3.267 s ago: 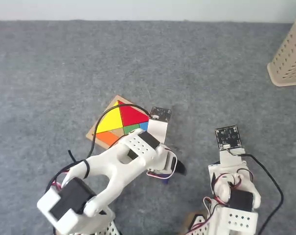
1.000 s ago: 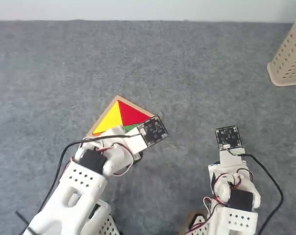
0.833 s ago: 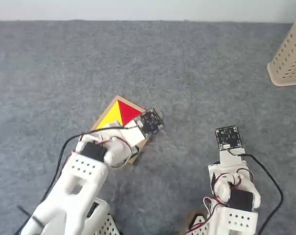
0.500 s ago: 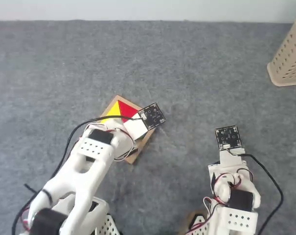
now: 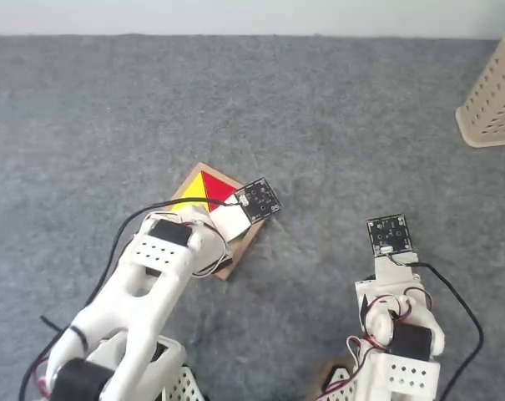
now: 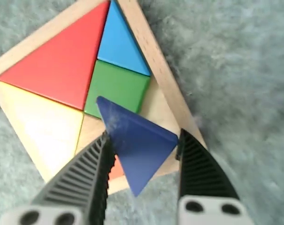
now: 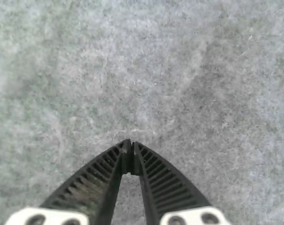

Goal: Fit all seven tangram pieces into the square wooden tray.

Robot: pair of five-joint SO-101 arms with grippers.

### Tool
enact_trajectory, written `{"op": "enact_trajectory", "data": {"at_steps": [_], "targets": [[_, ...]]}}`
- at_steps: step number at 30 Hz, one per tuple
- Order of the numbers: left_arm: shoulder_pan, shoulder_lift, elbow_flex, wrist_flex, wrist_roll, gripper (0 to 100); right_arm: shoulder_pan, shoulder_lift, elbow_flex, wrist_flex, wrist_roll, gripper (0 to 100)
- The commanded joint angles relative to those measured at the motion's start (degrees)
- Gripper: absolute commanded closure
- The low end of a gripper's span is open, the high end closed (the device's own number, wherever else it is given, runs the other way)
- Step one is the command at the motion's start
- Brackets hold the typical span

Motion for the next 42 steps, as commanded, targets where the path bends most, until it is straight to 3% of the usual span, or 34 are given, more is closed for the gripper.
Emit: {"op": "enact_trajectory", "data": {"at_steps": [1,10,16,27,34,42], "targets": [[-0.3,-4.7,-1.9,3.9,-0.8,89,0.7,-0.8,0.4,-0.7,0.6,99.2],[0.3,-7.1,-1.6,7.1,-0.8,88,0.7,-0.8,0.4,-0.7,0.6,99.2],[4.7,-6.9,1.1,6.8,-2.9,80,0.7,-0.8,0.4,-0.7,0.6,99.2],[2.2,-6.7,0.3,5.1,-3.5,80,0.7,-0.8,0.4,-0.7,0.6,99.2],[0.0,-6.6,0.2,4.7,-15.7,79,0.7,-0.8,0.4,-0.7,0.6,99.2],[2.8,-6.6,0.4,4.7,-19.1,79,0.7,-0.8,0.4,-0.7,0.6,99.2]]}}
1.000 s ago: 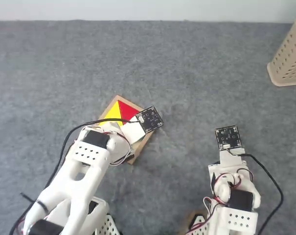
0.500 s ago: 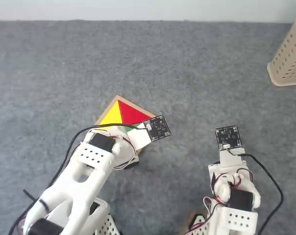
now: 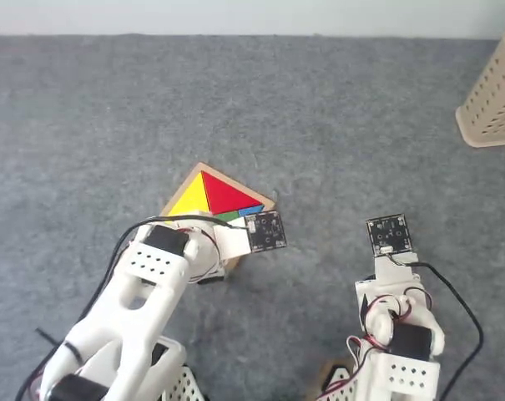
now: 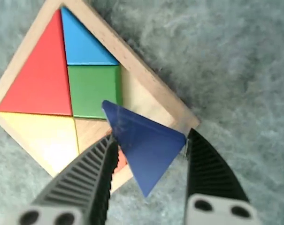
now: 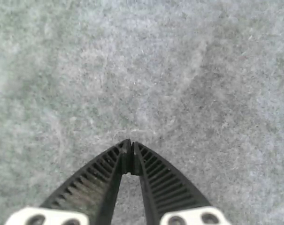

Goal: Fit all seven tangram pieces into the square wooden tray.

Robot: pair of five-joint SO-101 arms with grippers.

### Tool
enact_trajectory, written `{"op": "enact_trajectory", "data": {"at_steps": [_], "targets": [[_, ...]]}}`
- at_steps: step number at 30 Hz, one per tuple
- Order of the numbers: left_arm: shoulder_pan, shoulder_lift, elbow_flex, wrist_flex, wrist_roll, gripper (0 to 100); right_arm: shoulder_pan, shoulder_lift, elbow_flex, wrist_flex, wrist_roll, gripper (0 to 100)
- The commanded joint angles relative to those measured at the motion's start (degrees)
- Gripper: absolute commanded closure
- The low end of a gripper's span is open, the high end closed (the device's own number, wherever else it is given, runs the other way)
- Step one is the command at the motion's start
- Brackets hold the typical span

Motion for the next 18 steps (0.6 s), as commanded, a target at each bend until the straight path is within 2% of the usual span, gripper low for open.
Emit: {"op": "enact_trajectory", "data": {"at_steps": [1,6,9,13,18], "targets": [[2.8,-1.1,-1.0,-1.0,-1.0,79,0.7,-0.8,0.4,-0.7,0.6,99.2],[6.2,-1.1,-1.0,-1.0,-1.1,79,0.7,-0.8,0.4,-0.7,0.6,99.2],[5.8,-1.1,-1.0,-1.1,-4.0,78,0.7,-0.8,0.4,-0.7,0.6,99.2],[5.8,-1.1,-1.5,-1.3,-4.1,71,0.7,-0.8,0.4,-0.7,0.6,99.2],[5.7,-1.2,-1.5,-1.4,-6.2,71,0.7,-0.8,0.4,-0.7,0.6,99.2]]}}
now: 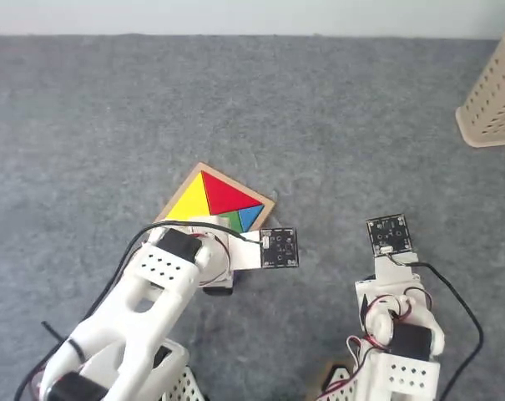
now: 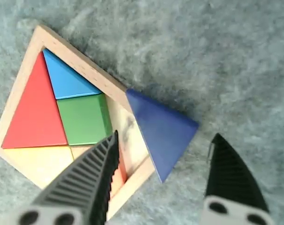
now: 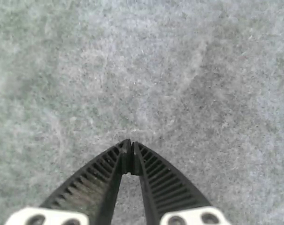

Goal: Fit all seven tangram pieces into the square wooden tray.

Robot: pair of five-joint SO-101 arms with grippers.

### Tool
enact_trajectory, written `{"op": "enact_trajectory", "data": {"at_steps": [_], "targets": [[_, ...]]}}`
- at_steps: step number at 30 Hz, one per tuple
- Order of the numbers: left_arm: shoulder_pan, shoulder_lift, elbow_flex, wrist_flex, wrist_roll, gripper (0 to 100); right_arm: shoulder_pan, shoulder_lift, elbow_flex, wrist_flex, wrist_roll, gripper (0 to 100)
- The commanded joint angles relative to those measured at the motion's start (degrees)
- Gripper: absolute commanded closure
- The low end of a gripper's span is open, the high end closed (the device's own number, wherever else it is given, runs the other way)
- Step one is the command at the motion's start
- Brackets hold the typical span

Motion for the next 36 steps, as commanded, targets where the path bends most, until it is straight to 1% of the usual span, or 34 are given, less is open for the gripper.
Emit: {"op": "enact_trajectory", "data": {"at_steps": [1,7,14,18,20,22,25,29,32,34,36], "targets": [[-0.4,-1.3,-1.5,-1.4,-2.3,71,0.7,-0.8,0.4,-0.7,0.6,99.2],[-4.4,-1.2,-4.8,-1.3,-2.1,71,0.7,-0.8,0.4,-0.7,0.6,99.2],[-4.4,-1.5,-5.1,-1.2,-1.8,71,0.7,-0.8,0.4,-0.7,0.6,99.2],[-4.2,-1.7,-6.0,-0.9,3.0,71,0.7,-0.8,0.4,-0.7,0.6,99.2],[-4.1,-1.7,-6.6,0.9,4.9,71,0.7,-0.8,0.4,-0.7,0.6,99.2],[-2.6,-1.7,-7.7,4.4,7.2,71,0.7,-0.8,0.4,-0.7,0.6,99.2],[1.6,-1.7,-9.3,9.7,13.3,71,0.7,-0.8,0.4,-0.7,0.6,99.2],[5.3,-1.6,-9.4,10.5,21.3,71,0.7,-0.8,0.4,-0.7,0.6,99.2],[8.4,-1.6,-8.1,10.9,22.4,72,0.7,-0.8,0.4,-0.7,0.6,99.2],[11.3,-1.6,-7.1,10.9,22.6,77,0.7,-0.8,0.4,-0.7,0.6,99.2],[13.4,-1.4,-6.8,10.8,24.6,86,0.7,-0.8,0.4,-0.7,0.6,99.2]]}}
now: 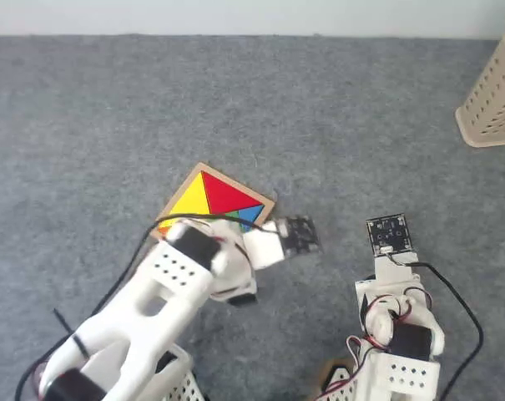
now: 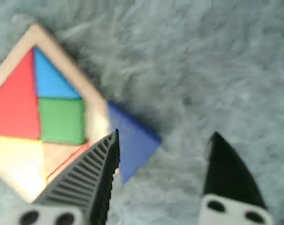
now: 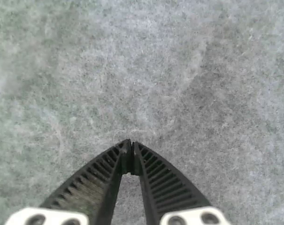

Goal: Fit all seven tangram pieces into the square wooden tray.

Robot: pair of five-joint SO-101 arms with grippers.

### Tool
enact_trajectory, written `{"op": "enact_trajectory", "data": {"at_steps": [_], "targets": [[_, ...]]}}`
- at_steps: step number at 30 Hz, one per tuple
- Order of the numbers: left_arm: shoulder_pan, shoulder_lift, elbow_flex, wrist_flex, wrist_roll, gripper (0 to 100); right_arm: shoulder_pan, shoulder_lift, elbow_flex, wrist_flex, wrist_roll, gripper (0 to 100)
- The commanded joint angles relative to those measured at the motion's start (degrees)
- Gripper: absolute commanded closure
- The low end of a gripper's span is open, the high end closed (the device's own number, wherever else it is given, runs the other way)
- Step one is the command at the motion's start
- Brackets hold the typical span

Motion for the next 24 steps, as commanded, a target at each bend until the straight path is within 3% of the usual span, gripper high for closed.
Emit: {"op": "enact_trajectory", "data": {"at_steps": [1,3,9,14,20,24], "targets": [[4.6,-1.3,-0.6,0.1,4.6,91,0.7,-0.8,0.4,-0.7,0.6,99.2],[4.9,-1.2,-1.1,-0.4,7.6,100,0.7,-0.8,0.4,-0.7,0.6,99.2],[4.6,-1.2,5.7,-9.4,15.7,99,0.7,-0.8,0.4,-0.7,0.6,99.2],[4.0,-1.6,6.6,-9.2,15.8,99,0.7,-0.8,0.4,-0.7,0.6,99.2],[-6.2,-1.1,4.4,-5.3,15.6,99,0.7,-0.8,0.4,-0.7,0.6,99.2],[-8.7,-1.1,4.4,-3.1,10.7,99,0.7,-0.8,0.4,-0.7,0.6,99.2]]}}
